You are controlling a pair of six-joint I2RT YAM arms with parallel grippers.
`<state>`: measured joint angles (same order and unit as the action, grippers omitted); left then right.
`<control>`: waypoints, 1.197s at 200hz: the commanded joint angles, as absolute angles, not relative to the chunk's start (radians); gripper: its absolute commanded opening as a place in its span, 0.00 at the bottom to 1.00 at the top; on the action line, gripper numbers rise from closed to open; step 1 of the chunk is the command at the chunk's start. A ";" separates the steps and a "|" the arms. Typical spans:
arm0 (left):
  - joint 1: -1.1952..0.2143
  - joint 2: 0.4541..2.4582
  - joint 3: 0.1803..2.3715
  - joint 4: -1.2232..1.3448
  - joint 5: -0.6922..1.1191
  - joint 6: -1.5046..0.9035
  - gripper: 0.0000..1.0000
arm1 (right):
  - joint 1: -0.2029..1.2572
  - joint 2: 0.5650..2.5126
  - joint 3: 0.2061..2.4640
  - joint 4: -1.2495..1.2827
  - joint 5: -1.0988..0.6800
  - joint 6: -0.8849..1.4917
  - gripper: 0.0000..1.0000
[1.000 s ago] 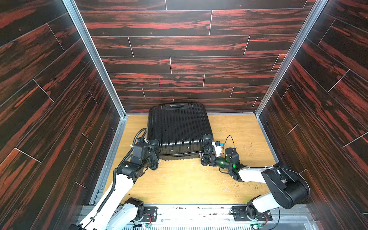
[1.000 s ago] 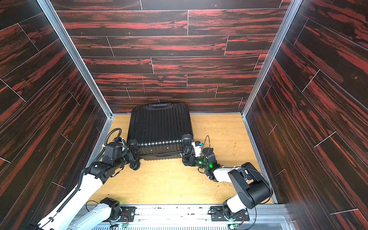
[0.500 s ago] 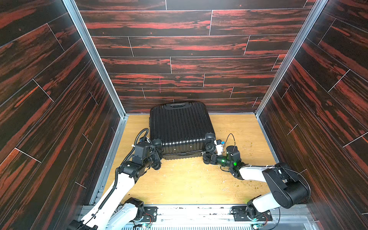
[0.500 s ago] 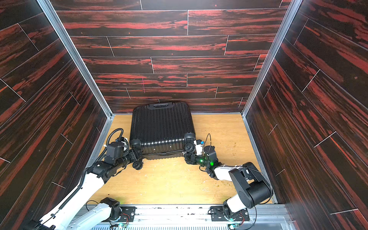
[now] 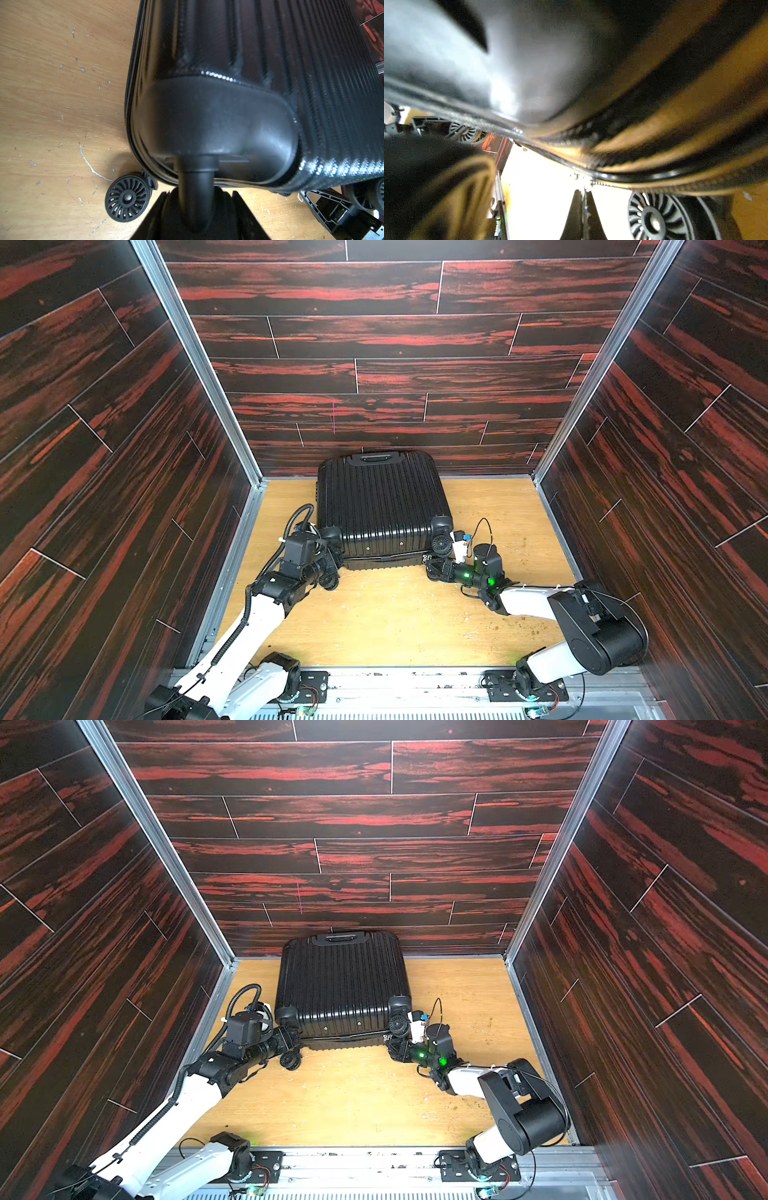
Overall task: Close the suitcase zippers
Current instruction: Zip the zipper on the suitcase, then reset both arms
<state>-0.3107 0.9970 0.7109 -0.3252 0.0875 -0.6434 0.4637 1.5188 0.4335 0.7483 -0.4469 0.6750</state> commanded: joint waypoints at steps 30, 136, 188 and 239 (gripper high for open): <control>-0.390 1.003 0.719 -0.378 0.231 -0.584 0.66 | 0.501 1.470 0.440 0.653 -0.511 0.596 0.10; -0.386 0.805 0.859 -0.545 -0.377 -0.419 0.91 | 0.497 1.289 0.418 0.368 -0.010 0.465 0.43; -0.351 0.793 0.883 -0.479 -0.717 -0.407 0.91 | 0.495 1.196 0.415 0.293 0.230 0.392 0.44; -0.282 0.837 0.828 -0.359 -0.909 -0.392 0.91 | 0.465 1.134 0.436 0.230 0.435 0.331 0.45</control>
